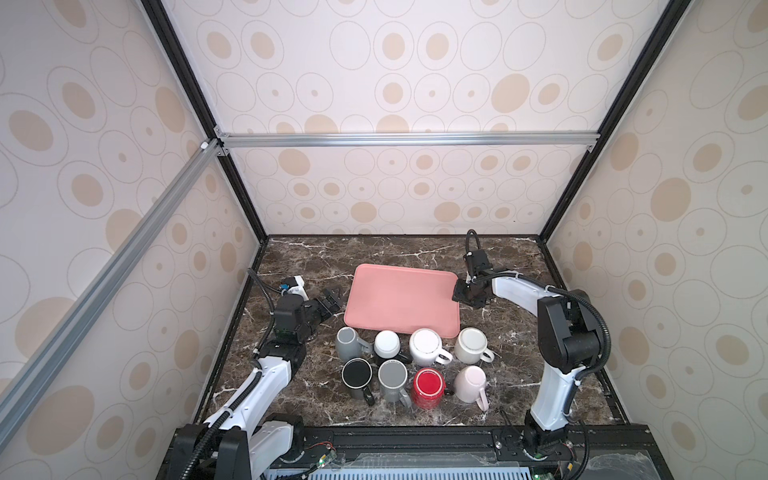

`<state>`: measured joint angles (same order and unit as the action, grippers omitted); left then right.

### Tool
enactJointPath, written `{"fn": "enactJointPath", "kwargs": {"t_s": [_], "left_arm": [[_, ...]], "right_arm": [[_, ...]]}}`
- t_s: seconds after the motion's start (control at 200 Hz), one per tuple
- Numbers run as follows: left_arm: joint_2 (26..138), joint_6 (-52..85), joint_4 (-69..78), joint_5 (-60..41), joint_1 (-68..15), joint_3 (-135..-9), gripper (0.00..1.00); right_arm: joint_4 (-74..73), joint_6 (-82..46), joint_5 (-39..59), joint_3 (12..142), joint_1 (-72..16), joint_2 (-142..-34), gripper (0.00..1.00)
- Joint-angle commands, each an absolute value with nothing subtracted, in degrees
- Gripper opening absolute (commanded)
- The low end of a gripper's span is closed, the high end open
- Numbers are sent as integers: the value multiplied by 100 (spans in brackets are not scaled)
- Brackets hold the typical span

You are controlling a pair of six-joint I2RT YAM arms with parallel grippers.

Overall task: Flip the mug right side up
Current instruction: 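Push the pink tray with the right gripper toward the table center, then withdraw the right gripper and move it above the upside-down pale pink mug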

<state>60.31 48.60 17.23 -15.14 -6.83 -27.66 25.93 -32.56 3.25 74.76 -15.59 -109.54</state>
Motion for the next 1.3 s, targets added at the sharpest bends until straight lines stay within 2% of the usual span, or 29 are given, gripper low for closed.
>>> {"fn": "enactJointPath", "kwargs": {"t_s": [0.0,0.165,0.305,0.56,0.73,0.87,1.295], "left_arm": [[5930,4847,1810,-1536,-707,-2777,99],[5906,4823,1792,-1481,-712,-2760,99],[5924,4837,1809,-1496,-712,-2760,99],[5917,4840,1786,-1506,-712,-2785,99],[5890,4825,1740,-1482,-712,-2795,99],[5884,4798,1688,-1485,-708,-2822,99],[5891,4777,1645,-1481,-707,-2883,99]], "right_arm": [[2531,-3216,232,7443,-1565,-11082,45],[2585,-3065,148,7418,-1565,-11251,34],[2514,-2863,253,7433,-1565,-11434,29],[2575,-2390,183,7669,-1565,-11626,0],[2659,-1706,-73,8127,-1565,-11749,0],[3020,-1245,209,8724,-1463,-11965,0],[3665,-1006,284,9648,-1250,-12601,0]]}}
